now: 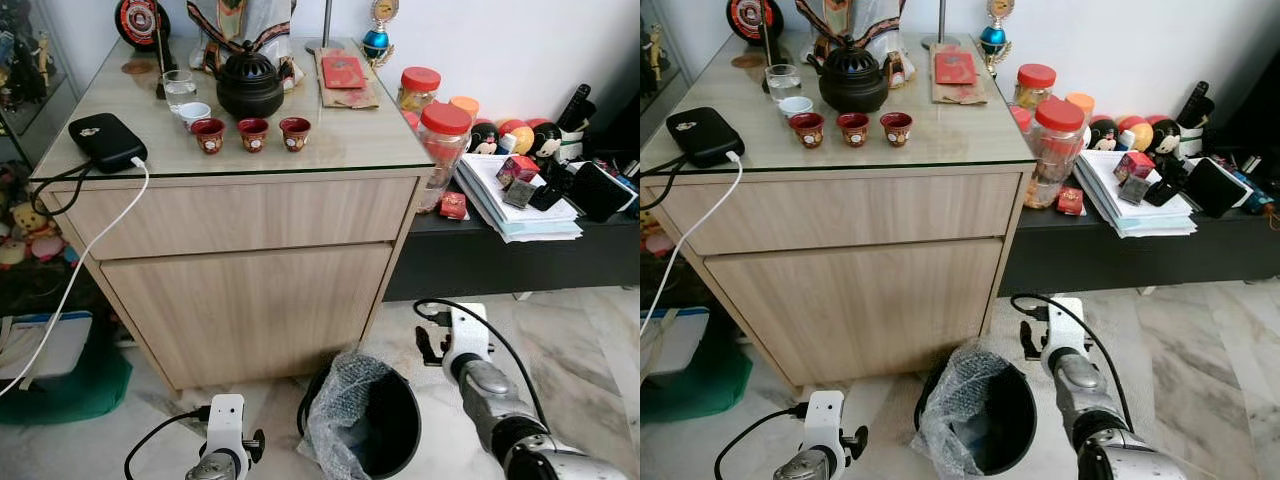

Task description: Picking trash to rubbish bin

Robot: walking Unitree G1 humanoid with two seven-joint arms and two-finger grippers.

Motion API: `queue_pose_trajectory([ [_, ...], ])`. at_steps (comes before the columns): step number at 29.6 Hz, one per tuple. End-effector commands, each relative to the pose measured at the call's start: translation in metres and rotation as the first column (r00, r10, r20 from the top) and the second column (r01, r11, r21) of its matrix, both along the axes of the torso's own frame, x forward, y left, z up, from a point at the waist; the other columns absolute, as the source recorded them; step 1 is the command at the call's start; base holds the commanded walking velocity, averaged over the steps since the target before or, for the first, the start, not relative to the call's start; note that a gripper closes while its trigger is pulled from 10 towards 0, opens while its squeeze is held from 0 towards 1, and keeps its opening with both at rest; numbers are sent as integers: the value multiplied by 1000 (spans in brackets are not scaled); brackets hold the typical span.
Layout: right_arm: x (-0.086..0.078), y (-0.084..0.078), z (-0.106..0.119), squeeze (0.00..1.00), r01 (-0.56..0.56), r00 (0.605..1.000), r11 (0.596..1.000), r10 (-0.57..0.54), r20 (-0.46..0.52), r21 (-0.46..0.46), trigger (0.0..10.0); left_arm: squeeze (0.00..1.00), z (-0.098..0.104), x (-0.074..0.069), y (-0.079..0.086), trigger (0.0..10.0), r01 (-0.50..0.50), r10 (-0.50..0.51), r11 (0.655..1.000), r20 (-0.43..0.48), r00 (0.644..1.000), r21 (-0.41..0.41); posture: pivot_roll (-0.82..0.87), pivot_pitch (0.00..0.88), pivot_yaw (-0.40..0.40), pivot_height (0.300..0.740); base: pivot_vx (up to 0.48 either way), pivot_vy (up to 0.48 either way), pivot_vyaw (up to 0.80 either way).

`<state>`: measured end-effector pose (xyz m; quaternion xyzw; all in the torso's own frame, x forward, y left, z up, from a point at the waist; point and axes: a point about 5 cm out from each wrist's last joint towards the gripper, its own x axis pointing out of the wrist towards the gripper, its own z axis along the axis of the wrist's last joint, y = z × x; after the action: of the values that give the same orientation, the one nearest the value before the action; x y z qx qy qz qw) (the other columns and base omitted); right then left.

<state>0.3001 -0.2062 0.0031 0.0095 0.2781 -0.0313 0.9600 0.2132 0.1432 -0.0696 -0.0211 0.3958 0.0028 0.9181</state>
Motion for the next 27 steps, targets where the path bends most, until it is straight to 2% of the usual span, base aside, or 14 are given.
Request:
queue_pose_trajectory([
  [1,-2,-10,1,0,42,999,999,-42,5,0,10000,0,-2,-3,-2,10000,10,-10,1000,-18,1000,-6,-99,54,-98,740,0,0,0],
  [10,-9,-39,2,0,113,994,993,-113,2,-35,10000,0,-3,-4,-2,10000,14,-14,1000,-27,1000,-2,-104,51,-97,740,0,0,0],
  [11,-24,-52,-6,0,118,992,991,-120,-33,-66,10000,0,-4,-5,-1,10000,14,-14,1000,-32,999,3,-105,52,-97,740,0,0,0],
  [14,-51,-63,-24,0,144,984,988,-150,-93,-63,10000,0,-4,-7,1,10000,19,-19,1000,-36,999,16,-114,52,-89,740,0,0,0],
  [15,-51,-63,-24,0,144,984,988,-150,-93,-63,10000,0,-4,-7,1,10000,19,-19,1000,-36,999,16,-114,52,-89,740,0,0,0],
  [17,-65,-66,-33,0,163,977,985,-169,-126,-61,10000,0,-4,-7,2,10000,20,-20,1000,-32,999,21,-117,51,-85,740,0,0,0],
  [21,-78,-67,-41,0,179,970,982,-186,-156,-57,10000,0,-4,-7,3,10000,24,-23,999,-29,999,31,-120,49,-78,740,0,0,0],
  [27,-98,-69,-53,0,248,952,969,-245,-184,-5,10000,0,-5,-9,3,10000,55,-53,997,-30,998,57,-119,46,-79,740,0,0,0],
])
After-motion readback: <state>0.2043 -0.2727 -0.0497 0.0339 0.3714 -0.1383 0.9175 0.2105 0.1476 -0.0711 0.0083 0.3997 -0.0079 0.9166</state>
